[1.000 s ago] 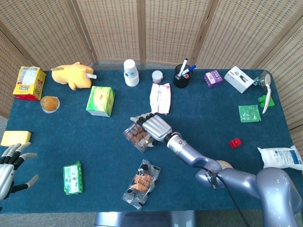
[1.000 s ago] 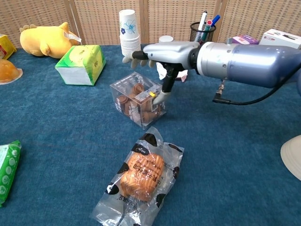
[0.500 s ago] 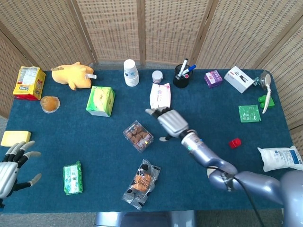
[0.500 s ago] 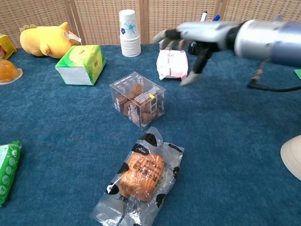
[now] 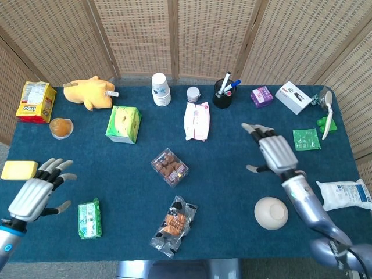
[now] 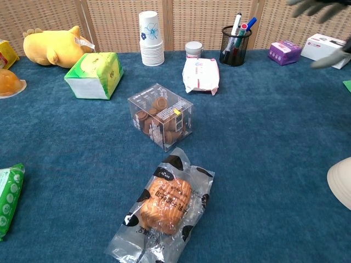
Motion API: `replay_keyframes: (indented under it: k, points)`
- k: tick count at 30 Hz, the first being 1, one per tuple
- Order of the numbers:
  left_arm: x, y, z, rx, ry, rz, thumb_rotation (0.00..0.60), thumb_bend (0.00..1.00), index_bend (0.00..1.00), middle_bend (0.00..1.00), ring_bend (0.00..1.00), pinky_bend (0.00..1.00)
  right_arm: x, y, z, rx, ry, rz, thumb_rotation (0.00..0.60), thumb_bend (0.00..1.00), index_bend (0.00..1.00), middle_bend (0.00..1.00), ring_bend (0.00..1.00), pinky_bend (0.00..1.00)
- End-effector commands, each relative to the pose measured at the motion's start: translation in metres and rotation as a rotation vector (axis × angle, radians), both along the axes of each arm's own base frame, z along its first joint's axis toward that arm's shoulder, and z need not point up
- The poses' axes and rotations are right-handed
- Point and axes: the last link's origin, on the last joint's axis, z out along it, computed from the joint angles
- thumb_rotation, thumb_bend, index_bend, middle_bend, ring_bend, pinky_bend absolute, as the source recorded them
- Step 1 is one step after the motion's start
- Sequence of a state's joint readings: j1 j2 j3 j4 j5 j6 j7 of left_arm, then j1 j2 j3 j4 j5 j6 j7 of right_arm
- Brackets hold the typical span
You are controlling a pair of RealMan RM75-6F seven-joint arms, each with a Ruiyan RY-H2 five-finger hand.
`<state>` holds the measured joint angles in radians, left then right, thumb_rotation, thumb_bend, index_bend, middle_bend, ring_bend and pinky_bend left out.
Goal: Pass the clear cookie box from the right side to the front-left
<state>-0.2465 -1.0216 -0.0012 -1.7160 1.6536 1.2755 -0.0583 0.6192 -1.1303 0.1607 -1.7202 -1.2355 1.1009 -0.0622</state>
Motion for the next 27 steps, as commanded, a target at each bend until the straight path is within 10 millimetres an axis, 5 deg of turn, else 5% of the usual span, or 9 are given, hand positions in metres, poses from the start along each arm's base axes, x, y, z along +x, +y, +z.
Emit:
replay_keyframes:
  k: [1, 10, 17, 27]
  points:
    - [0.010, 0.017, -0.008, -0.034, 0.013, -0.042, 0.600, 0.30, 0.27, 0.12, 0.00, 0.00, -0.015, 0.026, 0.011, -0.033, 0.022, -0.027, 0.600, 0.05, 0.10, 0.18, 0.14, 0.21]
    - [0.029, 0.058, -0.036, -0.122, 0.016, -0.133, 0.600, 0.30, 0.24, 0.11, 0.00, 0.00, -0.046, 0.068, 0.026, -0.106, 0.067, -0.137, 0.600, 0.06, 0.11, 0.18, 0.15, 0.21]
    - [0.044, 0.086, -0.052, -0.158, -0.003, -0.180, 0.600, 0.30, 0.22, 0.09, 0.00, 0.00, -0.063, 0.081, 0.036, -0.156, 0.102, -0.199, 0.600, 0.06, 0.11, 0.18, 0.15, 0.21]
    - [0.090, 0.123, -0.093, -0.250, 0.009, -0.311, 0.600, 0.30, 0.21, 0.09, 0.00, 0.00, -0.086, 0.108, 0.054, -0.217, 0.068, -0.288, 0.600, 0.06, 0.11, 0.18, 0.15, 0.21]
